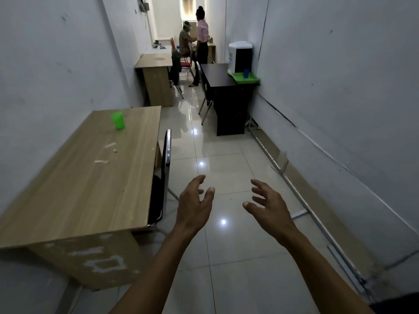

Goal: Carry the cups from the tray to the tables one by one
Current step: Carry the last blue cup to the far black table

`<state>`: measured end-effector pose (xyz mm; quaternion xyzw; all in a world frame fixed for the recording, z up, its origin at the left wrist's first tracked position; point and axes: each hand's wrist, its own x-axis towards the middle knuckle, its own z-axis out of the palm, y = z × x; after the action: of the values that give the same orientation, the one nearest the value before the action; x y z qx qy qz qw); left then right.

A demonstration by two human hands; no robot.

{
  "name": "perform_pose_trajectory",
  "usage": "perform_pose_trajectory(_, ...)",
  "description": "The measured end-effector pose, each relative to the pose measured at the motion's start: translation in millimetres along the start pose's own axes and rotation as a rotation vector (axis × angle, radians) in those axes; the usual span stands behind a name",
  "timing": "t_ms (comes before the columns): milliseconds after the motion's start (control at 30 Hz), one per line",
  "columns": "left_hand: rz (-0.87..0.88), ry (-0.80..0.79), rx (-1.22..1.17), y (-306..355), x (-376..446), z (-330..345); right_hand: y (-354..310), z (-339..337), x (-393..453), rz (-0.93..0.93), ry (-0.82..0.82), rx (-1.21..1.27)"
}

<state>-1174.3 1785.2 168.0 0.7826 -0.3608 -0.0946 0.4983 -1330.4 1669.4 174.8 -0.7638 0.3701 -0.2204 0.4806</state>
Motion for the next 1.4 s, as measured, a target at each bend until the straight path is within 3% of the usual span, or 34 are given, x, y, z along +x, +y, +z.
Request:
perform_pose_trajectory(500, -0.031, -0.086, 0.052, -47.7, 378.3, 115.7, 3.3, -18.1, 396.2, 0.008, 0.017, 0.011)
perform_pose_trajectory(933, 0.012, -0.068, -0.009, -95.6, 685.5, 179.9, 3.6, -12.2, 705.7, 0.012, 0.037, -0.021)
perform_pose_trajectory(1200, 0.041, -0.127, 0.049, -120.9, 904.3, 196.7, -22.1, 7.2, 906.6, 0.033, 0.048, -0.004)
perform_pose_trajectory(1400, 0.052, -0.194, 0.057, -143.5, 1023.6, 225.2, -18.8, 14.3, 1034.6, 0.054, 0.055, 0.019)
